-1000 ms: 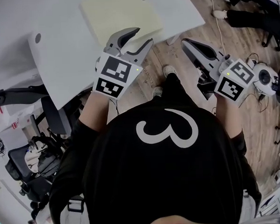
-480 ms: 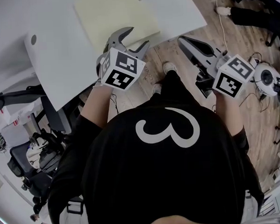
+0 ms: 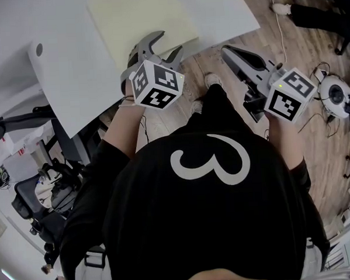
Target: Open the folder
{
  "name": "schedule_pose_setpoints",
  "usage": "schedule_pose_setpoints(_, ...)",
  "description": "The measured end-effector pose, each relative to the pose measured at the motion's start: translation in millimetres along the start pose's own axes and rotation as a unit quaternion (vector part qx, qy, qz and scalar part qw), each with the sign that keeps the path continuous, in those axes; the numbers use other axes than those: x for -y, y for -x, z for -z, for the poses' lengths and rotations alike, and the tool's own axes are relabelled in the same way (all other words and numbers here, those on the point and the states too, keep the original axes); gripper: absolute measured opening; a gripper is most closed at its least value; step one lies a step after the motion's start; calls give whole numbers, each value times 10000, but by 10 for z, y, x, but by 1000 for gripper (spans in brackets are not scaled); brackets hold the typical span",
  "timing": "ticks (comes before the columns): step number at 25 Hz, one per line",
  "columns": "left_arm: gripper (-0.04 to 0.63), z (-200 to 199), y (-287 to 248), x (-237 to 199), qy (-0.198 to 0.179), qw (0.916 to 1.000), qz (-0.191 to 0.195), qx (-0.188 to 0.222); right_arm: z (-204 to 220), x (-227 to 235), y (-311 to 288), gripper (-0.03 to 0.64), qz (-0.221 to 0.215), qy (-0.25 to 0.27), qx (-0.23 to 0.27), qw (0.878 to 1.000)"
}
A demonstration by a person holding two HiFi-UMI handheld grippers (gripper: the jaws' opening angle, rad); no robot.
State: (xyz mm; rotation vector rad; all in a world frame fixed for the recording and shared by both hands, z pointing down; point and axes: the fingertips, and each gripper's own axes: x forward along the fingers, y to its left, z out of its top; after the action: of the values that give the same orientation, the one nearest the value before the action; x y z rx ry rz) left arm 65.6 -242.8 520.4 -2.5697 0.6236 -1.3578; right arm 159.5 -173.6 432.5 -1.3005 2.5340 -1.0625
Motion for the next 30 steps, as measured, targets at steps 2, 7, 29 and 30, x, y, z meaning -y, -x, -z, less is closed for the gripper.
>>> schedule_pose_setpoints(2, 253, -8, 5, -6, -27, 10000, -51, 17, 2, 7, 3, 25, -1, -25, 11, 10000)
schedule_pose_setpoints(7, 239, -26, 23, -12, 108, 9999, 10, 28, 37, 14, -4, 25, -17, -87, 3, 10000)
schedule_pose_setpoints(29, 133, -74, 166, 28, 266, 9992, 299, 14, 151, 129, -266, 25, -77, -143, -164, 9997)
schedule_pose_setpoints(30, 124, -78, 175, 35, 238, 9993, 294, 14, 164, 143, -286, 25, -88, -125, -165, 9997)
